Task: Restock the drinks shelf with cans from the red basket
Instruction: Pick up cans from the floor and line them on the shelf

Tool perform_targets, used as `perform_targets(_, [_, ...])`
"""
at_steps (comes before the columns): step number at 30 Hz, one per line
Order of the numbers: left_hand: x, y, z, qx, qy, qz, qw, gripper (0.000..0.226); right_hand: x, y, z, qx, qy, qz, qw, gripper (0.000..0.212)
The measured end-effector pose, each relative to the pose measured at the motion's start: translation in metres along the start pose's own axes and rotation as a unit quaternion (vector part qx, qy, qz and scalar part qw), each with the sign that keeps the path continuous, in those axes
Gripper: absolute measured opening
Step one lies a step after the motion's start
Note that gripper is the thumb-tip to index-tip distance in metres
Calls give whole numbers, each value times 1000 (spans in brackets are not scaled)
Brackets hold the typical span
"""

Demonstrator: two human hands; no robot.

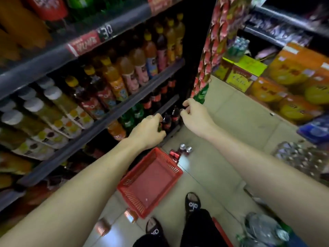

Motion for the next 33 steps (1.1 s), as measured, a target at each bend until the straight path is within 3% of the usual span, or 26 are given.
perform_targets(9, [79, 49, 101, -36, -63, -63, 995, 53, 60, 141, 6, 11, -51, 63, 997, 33])
perform_targets(18, [158, 59, 215, -68, -99, -188, 975, 46, 127, 282, 61, 15, -169, 108, 979, 33])
perform_targets(24, [180, 19, 296, -103, -114, -251, 956, 51, 145, 356, 132, 20, -222, 121, 967, 28])
perform_targets(30, [231, -35, 408, -174, -87, -293, 936, 41, 180, 426, 248, -7, -299, 117, 947, 26])
perform_targets(33, [267, -77, 496, -278, -70, -341, 895, 48, 199, 468, 321, -43, -339, 118, 932, 12])
Point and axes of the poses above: each hand's wrist, its own x-axis towards the middle knuckle, its own z-axis out of the palm, y = z × x, the point moved 1 cm from there along x, towards the middle knuckle, and after that the axes turned 3 degrees about y, right-handed, at the moved point
